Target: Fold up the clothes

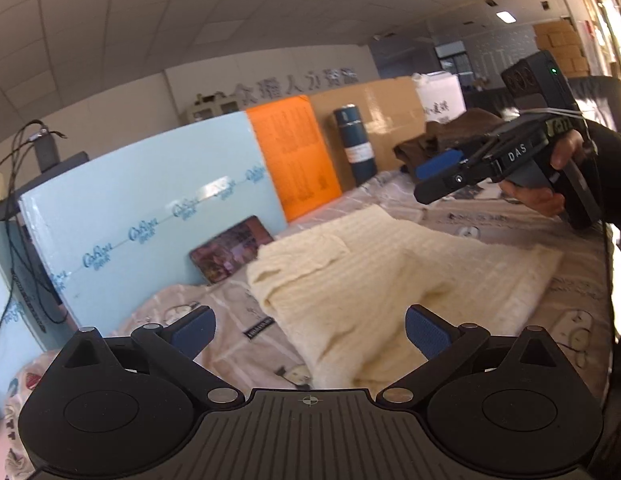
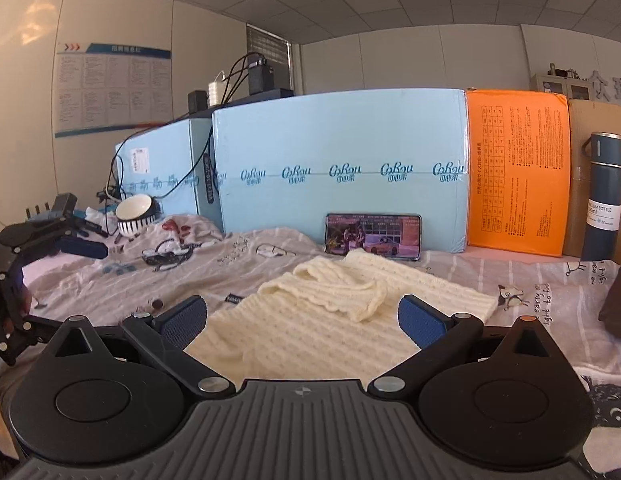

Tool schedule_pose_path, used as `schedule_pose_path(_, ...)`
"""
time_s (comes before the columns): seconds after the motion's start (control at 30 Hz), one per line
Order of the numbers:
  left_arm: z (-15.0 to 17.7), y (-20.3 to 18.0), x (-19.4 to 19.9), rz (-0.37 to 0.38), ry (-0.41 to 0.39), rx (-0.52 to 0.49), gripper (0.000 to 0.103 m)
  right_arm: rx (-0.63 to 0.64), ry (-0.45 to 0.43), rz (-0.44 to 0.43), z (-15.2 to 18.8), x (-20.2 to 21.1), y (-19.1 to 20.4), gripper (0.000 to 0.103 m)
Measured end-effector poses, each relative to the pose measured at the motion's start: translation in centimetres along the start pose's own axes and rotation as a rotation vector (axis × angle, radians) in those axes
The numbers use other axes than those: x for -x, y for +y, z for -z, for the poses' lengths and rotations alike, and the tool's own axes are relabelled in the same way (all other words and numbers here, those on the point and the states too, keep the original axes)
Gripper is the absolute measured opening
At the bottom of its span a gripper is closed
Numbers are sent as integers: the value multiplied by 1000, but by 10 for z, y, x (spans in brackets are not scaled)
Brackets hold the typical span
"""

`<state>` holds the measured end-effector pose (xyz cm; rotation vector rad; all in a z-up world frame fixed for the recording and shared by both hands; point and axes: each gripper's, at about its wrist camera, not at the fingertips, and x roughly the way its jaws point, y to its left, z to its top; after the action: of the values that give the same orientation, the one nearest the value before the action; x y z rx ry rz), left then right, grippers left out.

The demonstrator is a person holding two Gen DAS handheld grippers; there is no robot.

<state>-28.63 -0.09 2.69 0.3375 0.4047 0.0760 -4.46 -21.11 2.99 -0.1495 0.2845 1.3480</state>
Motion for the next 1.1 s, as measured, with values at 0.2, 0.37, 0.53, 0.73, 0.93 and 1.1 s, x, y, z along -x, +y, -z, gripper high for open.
schedule_pose_path(0.2,10,-34,-7,106,102,-126,103,97,143,-48,25,25,19,103)
schedule_pose_path(0.37,16,-49,-20,45,162,-198,103,149,236,-114,42,35,32,103)
schedule_pose_path(0.53,16,-43,-31,-16,166,-158,103,207,340,-125,58,32,41,103)
schedule_pose_path(0.73,12,-42,-36,-71,112,-192,98,253,308,-35,56,29,36,103)
schedule_pose_path(0.93,10,-44,-34,44,101,-208,40,266,252,-76,51,27,31,65)
schedule_pose_path(1.1,4,-38,-38,61,66,-199,20,229,195,-154,40,23,26,21)
